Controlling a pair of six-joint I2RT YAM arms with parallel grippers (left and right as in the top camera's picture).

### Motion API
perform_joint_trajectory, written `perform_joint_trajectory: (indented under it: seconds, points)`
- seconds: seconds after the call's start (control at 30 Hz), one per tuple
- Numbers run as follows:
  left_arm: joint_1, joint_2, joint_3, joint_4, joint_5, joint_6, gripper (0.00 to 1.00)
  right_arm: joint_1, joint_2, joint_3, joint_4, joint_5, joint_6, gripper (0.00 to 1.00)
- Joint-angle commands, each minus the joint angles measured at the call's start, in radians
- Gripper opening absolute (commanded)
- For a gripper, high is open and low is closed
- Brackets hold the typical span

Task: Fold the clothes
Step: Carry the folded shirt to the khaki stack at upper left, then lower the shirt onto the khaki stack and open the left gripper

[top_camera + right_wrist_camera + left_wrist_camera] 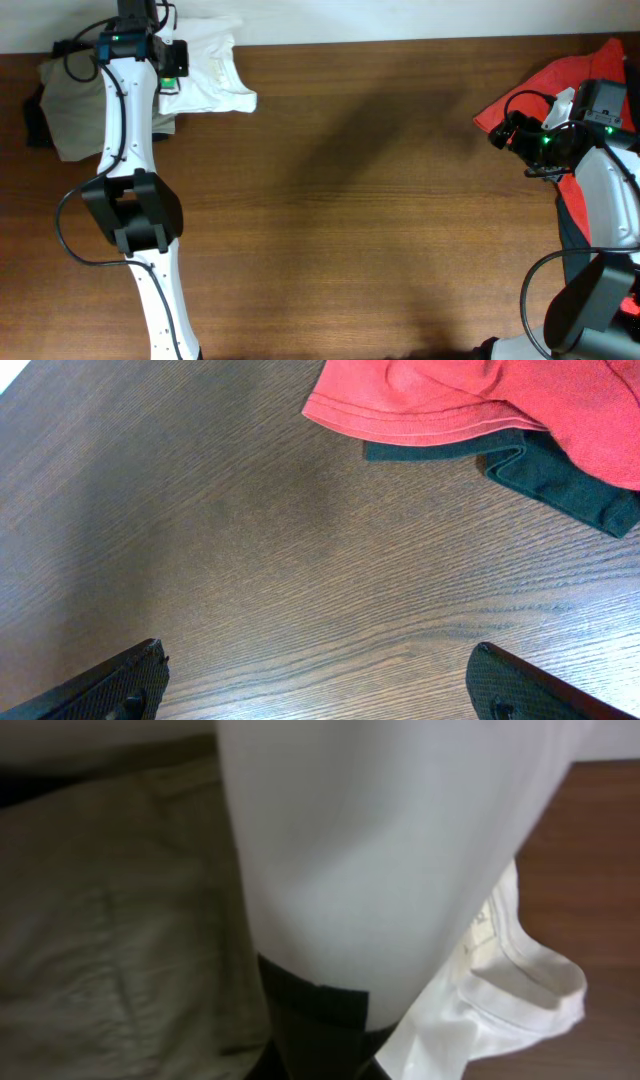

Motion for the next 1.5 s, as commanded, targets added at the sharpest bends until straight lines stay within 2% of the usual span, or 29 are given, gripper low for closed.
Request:
perform_joint_trajectory:
  seconds: [0.0,0.5,0.7,1.03,1.47]
  points:
    - [0.037,0.007,0.028,0.015,-0.079,-0.009,0.01,0.000,-0.011,0.019,0.003,0.006,-0.002,0.99]
    - [0.084,-0.018,0.037,0.011,-0.081,-0.035,0.01,0.000,-0.011,0.019,0.003,0.006,-0.002,0.99]
    - [0.090,-0.027,0.083,0.011,-0.145,-0.035,0.01,0.000,-0.011,0.019,0.003,0.006,-0.002,0.99]
    - [0.109,-0.035,0.101,0.010,-0.146,-0.044,0.01,0.000,-0.011,0.019,0.003,0.006,-0.002,0.99]
    - [0.087,-0.143,0.113,0.021,-0.143,-0.043,0.01,0.000,-0.011,0.019,0.003,0.006,-0.002,0.99]
